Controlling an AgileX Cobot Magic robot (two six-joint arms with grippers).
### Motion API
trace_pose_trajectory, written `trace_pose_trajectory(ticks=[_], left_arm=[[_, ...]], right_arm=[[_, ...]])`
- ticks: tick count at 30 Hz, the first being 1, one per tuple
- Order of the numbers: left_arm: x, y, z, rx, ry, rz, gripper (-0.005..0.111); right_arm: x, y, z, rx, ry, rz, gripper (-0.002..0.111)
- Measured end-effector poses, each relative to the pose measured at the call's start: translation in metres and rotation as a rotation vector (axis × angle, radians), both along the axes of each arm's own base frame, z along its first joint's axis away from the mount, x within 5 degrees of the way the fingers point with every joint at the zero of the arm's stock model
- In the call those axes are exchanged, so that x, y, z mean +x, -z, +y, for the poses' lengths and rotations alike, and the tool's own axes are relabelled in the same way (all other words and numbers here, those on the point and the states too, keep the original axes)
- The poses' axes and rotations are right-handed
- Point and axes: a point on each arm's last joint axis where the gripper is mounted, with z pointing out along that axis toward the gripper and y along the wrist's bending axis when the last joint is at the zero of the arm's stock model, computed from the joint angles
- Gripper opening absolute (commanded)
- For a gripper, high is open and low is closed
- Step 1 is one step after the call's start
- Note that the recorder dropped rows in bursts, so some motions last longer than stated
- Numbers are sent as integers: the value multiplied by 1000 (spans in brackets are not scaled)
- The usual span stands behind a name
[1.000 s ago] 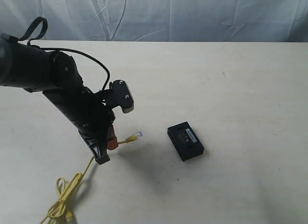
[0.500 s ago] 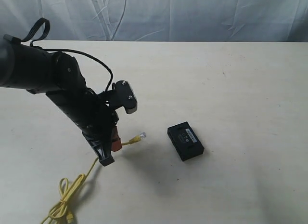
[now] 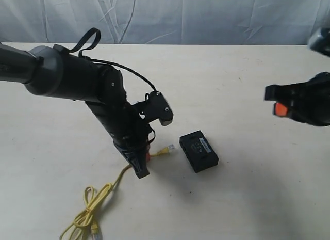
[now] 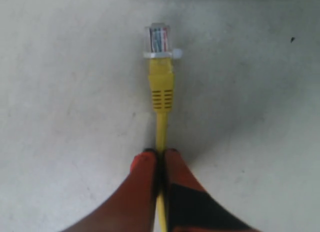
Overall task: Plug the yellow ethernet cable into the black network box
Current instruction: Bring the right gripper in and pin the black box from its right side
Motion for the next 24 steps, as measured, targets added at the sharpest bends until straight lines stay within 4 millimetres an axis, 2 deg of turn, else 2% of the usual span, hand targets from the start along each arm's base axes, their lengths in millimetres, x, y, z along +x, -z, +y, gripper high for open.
trace_pose_trajectory(ticks=[5,9,18,24], left_arm=[[6,1,-6,-7,-3,-7,0],[7,0,-6,-10,-5,-10,0],[5,0,-8,-28,11,13,0],[2,-1,-10,-47,39,30,0]], right_arm=[[45,55,36,117,-209,200,-1],[62,83,51,157,-298,239,-1],[69,109,58,206,-344,245,-1],[70,115,59,208,-350,247,-1]])
